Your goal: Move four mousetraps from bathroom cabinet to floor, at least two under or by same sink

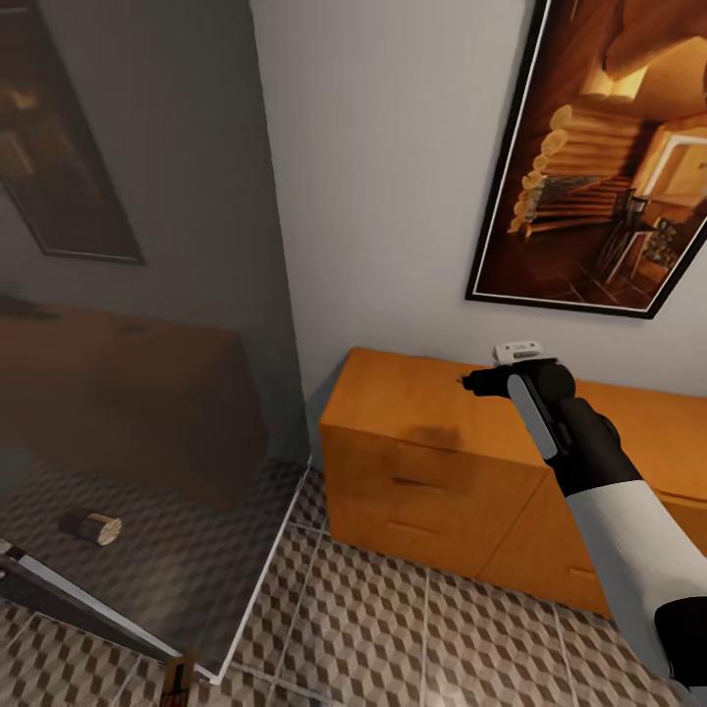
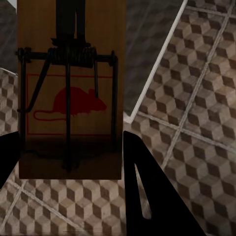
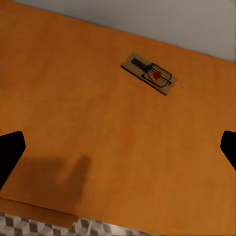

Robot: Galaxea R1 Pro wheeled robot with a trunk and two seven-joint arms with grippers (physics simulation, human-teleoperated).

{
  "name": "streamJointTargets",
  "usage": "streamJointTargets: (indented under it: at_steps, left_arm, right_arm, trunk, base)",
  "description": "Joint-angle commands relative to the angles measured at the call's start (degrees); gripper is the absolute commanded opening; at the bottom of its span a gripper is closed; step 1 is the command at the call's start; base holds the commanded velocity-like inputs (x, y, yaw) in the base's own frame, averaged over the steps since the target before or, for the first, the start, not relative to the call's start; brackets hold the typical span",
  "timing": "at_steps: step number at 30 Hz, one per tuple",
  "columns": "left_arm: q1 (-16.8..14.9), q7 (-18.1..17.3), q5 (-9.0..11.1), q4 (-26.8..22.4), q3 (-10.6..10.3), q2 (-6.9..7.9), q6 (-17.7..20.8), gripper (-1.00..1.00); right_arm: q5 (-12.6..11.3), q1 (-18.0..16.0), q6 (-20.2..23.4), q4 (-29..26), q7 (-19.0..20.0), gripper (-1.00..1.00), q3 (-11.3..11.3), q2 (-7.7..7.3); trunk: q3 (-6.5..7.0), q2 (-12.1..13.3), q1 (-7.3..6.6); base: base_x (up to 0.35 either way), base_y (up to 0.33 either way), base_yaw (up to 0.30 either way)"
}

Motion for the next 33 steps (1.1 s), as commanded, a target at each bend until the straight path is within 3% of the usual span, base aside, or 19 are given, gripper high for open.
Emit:
streamJointTargets:
  at_steps: [1,23,33]
  left_arm:
    - [-0.1,0.3,-0.2,0.2,-0.4,-0.09,-0.1,-1.00]
    - [-0.1,0.3,-0.2,0.2,-0.4,-0.11,-0.1,-1.00]
    - [-0.1,0.3,-0.2,0.2,-0.4,-0.11,-0.1,-1.00]
  right_arm:
    - [-0.6,0.0,0.2,-0.1,-0.6,1.00,0.2,-0.09]
    - [-0.5,0.2,0.1,1.1,-0.2,1.00,0.4,0.03]
    - [-0.5,0.3,0.0,1.6,-0.2,1.00,0.5,0.11]
  trunk:
    - [-0.14,-0.1,0.03]
    - [-0.27,-0.1,0.03]
    - [-0.75,-0.1,0.03]
  base:
    - [0.000,-0.153,0.138]
    - [0.000,-0.218,0.019]
    - [0.000,-0.214,0.111]
